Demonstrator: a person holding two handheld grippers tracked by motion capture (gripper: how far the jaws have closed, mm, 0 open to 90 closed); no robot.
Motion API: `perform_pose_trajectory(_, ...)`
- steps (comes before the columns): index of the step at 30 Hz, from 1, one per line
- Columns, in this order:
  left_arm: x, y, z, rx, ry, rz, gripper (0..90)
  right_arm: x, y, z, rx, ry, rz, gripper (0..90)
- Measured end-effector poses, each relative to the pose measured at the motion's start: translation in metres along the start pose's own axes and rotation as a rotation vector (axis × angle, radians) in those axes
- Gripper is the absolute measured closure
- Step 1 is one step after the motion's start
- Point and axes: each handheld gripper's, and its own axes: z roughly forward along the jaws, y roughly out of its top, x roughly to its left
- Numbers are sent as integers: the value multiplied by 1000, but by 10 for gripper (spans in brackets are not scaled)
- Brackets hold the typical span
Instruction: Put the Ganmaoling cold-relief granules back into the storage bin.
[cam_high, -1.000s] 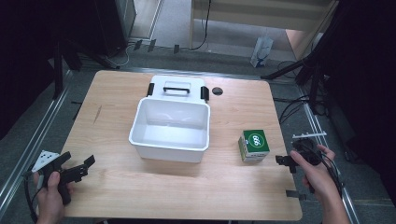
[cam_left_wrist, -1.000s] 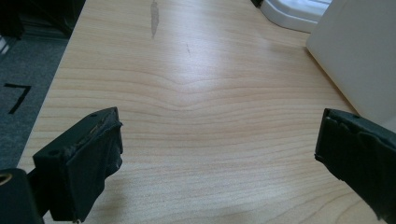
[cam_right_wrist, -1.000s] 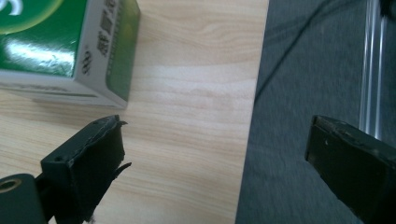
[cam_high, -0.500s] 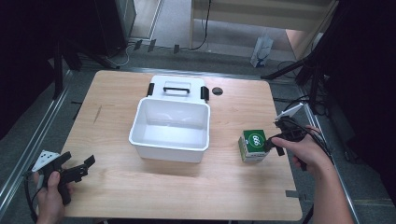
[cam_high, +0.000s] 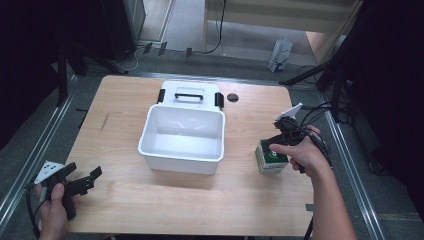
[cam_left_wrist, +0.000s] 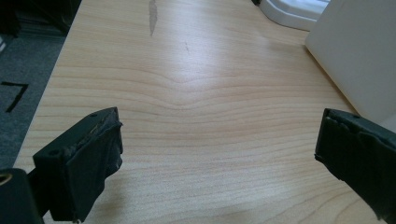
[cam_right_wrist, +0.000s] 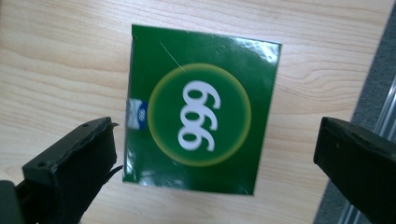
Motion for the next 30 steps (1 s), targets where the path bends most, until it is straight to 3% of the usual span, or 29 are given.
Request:
perform_pose_trajectory(4, 0, 0, 0, -3, -1, -2, 13, 6, 4, 8, 10, 18, 3, 0)
perform_pose_trajectory(9, 0, 0, 0, -3, -1, -3, 13, 10, 9, 23, 31, -11, 28, 0)
perform_pose_trajectory(16, 0, 0, 0, -3, 0, -3, 13, 11, 8, 40, 74, -7, 23, 15)
perform_pose_trajectory(18, 0, 0, 0, -3, 0, -3, 13, 11, 7, 40, 62, -30, 11, 122)
perform_pose_trajectory(20, 0, 0, 0, -2, 0, -3, 13, 11, 7, 38, 52, -35, 6, 147)
perform_pose_trajectory(24, 0, 0, 0, -4, 2, -4, 13, 13, 6, 32, 25, -18, -18, 158)
perform_pose_trajectory(30, 0, 0, 0, -3, 1, -2, 13, 18, 12, 6, -52, 9, -55, 160)
